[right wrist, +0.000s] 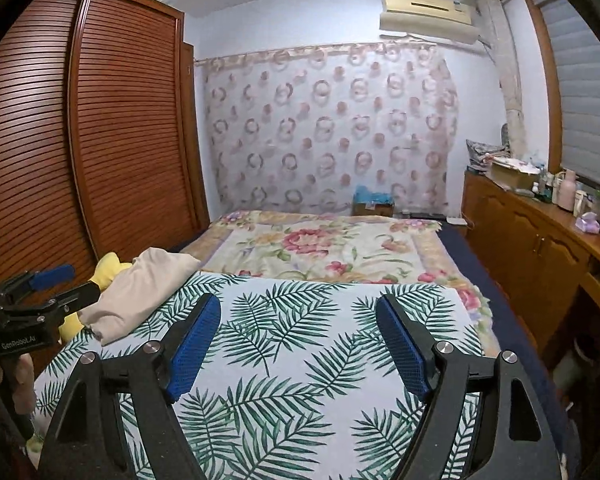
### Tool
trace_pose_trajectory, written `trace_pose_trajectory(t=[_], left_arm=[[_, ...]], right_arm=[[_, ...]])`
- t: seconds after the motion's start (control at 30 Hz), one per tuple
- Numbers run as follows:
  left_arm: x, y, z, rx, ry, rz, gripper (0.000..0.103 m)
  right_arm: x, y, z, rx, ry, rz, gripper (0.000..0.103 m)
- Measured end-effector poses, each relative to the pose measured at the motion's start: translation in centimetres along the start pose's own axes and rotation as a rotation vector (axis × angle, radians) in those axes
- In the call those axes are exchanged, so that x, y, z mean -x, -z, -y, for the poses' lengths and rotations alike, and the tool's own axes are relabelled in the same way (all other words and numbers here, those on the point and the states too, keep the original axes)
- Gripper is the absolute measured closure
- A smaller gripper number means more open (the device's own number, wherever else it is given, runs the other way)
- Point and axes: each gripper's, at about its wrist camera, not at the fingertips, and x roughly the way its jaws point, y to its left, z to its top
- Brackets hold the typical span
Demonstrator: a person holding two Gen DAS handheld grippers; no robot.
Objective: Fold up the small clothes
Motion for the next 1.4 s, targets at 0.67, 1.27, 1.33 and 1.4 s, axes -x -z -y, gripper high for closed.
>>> trace_pose_trajectory(t=[0.67, 1.27, 1.33, 1.4], left_arm=[[0.2, -0.5, 0.4, -0.004, -0.004, 0.006, 0.021], [0.3, -0.5, 0.2, -0.003, -0.006, 0.008, 0.021], [0.3, -0.5, 0.2, -0.003, -0.005, 0.009, 0.021], [0.3, -0.4, 0.2, -0.003, -0.006, 0.008, 0.021]], right_arm=[[0.0, 0.9, 1.2, -0.016, 0.004, -0.006, 0.022], [0.1, 0.9, 2.0, -0.016, 0.002, -0.010, 0.022], [0.1, 0.9, 2.1, -0.015, 0.003, -0.010, 0.022], [0.1, 0.9, 2.2, -0.014, 0.001, -0.010, 0.022]])
